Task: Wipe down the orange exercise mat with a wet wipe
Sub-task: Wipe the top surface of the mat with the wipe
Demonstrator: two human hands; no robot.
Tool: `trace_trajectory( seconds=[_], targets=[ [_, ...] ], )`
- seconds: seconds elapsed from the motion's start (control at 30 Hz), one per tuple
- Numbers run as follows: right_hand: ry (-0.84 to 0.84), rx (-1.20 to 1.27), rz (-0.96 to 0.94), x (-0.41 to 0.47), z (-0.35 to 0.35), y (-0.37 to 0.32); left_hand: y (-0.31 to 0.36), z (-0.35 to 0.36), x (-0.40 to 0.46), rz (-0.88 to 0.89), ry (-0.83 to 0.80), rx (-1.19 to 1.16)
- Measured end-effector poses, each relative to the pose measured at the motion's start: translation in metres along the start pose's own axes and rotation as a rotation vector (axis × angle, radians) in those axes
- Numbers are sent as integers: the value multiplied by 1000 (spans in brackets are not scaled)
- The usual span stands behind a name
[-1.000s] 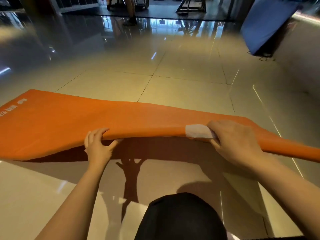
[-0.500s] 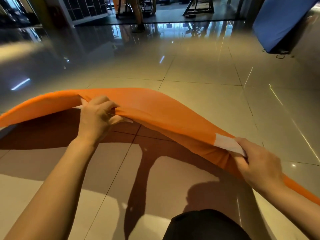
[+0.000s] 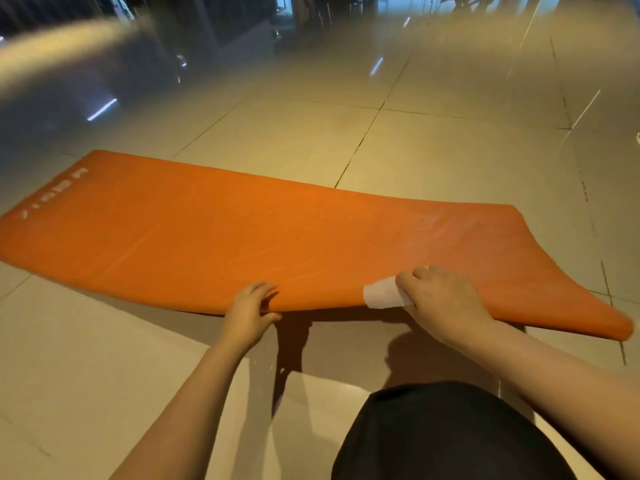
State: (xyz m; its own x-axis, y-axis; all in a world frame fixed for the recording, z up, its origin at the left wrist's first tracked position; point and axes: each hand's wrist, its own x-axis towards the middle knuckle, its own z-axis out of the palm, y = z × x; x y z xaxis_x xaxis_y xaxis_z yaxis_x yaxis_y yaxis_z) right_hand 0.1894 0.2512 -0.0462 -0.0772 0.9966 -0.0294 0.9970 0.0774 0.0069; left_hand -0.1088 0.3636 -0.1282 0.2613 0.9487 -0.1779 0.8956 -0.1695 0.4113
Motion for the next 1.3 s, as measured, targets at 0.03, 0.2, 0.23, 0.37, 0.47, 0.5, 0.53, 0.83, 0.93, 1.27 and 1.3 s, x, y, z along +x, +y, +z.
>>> trace_trajectory(
  seconds=[0.03, 0.2, 0.23, 0.37, 0.47, 0.5, 0.53, 0.83, 0.93, 1.27, 1.3],
  targets=[
    [-8, -6, -19, 0, 1, 2, 5, 8, -3, 13, 0, -9],
    [-66, -26, -25, -12, -5, 6, 18, 15, -13, -5, -16, -96],
    [-104, -25, -34, -16, -4, 5, 23, 11, -16, 1, -58, -127],
    [-260, -21, -39, -33, -20, 3, 54, -13, -35, 111, -110, -170],
    [-237, 22, 50, -43, -44, 11, 85, -41, -51, 252, -95, -186],
    [-214, 49, 80, -46, -53, 14, 96, -50, -57, 298, -107, -194],
    [-184, 98, 107, -49, -63, 16, 107, -60, -63, 344, -124, -210],
    [-116, 592, 204, -86, -190, -14, 197, -120, -122, 551, -291, -817],
    [25, 810, 247, -105, -207, -22, 213, -114, -132, 559, -362, -1009],
    [382, 1222, 529, -131, -122, 31, 248, -106, -123, 550, -301, -758],
    [423, 1200, 539, -127, -119, 40, 255, -105, -118, 538, -298, -716]
  ],
)
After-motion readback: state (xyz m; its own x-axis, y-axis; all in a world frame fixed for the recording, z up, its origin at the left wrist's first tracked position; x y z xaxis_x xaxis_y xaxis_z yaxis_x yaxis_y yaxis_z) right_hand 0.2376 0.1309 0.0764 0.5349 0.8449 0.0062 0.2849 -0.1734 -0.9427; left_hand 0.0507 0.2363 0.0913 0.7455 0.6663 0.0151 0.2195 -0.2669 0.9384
